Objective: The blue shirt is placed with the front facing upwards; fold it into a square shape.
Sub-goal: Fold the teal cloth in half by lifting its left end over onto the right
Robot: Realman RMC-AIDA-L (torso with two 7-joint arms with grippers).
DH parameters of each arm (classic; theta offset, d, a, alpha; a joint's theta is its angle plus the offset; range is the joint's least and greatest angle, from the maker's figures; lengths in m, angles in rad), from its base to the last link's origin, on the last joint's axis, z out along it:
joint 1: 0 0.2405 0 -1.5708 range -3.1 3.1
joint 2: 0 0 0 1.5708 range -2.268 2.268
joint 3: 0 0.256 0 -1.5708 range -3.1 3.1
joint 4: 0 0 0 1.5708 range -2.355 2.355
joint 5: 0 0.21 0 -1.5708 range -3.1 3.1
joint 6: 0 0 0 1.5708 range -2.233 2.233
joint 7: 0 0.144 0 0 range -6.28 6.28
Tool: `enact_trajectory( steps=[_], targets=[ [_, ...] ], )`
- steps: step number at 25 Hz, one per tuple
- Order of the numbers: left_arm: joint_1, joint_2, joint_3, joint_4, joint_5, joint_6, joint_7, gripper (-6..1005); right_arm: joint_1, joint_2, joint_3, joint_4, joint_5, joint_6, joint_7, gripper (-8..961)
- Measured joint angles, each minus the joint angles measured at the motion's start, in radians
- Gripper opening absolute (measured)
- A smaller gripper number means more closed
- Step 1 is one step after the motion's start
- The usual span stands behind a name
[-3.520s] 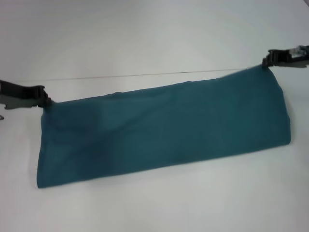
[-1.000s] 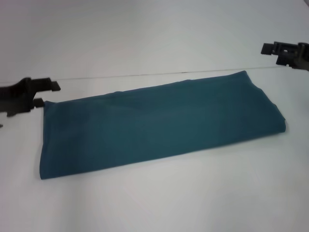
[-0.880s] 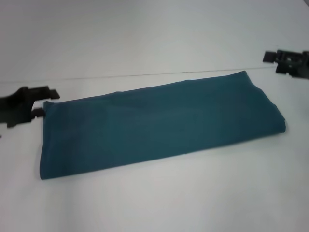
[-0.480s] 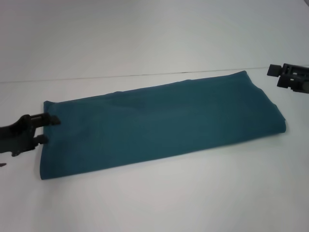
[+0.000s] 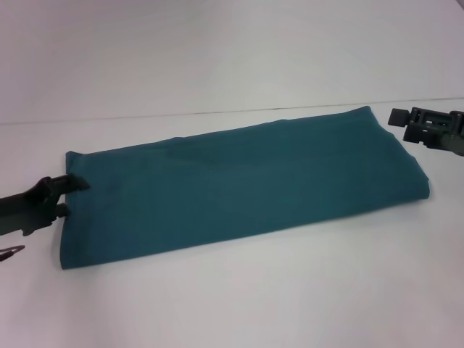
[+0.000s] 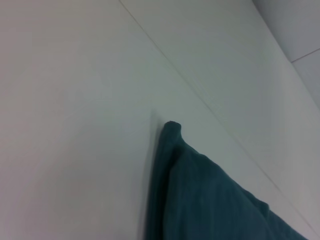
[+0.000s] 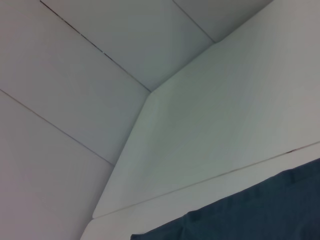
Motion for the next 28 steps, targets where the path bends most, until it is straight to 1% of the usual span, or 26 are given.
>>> enact_trajectory(
  steps=[11, 17, 23, 28],
  targets=[
    [0.005, -0.004, 0.005, -0.050, 0.002, -0.014, 0.027, 708, -0.010, 0.001, 0.001, 0.007, 0.001, 0.000, -0.004, 865],
    [0.008, -0.003, -0.005, -0.010, -0.005, 0.010, 0.030, 707, -0.011, 0.001, 0.005, 0.009, 0.001, -0.004, -0.004, 865],
    [-0.010, -0.002, -0.006, -0.005, -0.006, 0.002, 0.029, 707, -0.018, 0.001, 0.006, 0.010, 0.001, -0.006, -0.005, 866],
    [-0.030, -0.006, 0.000, -0.018, -0.004, -0.054, 0.032, 708, -0.020, 0.001, 0.006, 0.017, 0.001, 0.000, -0.005, 865]
  ],
)
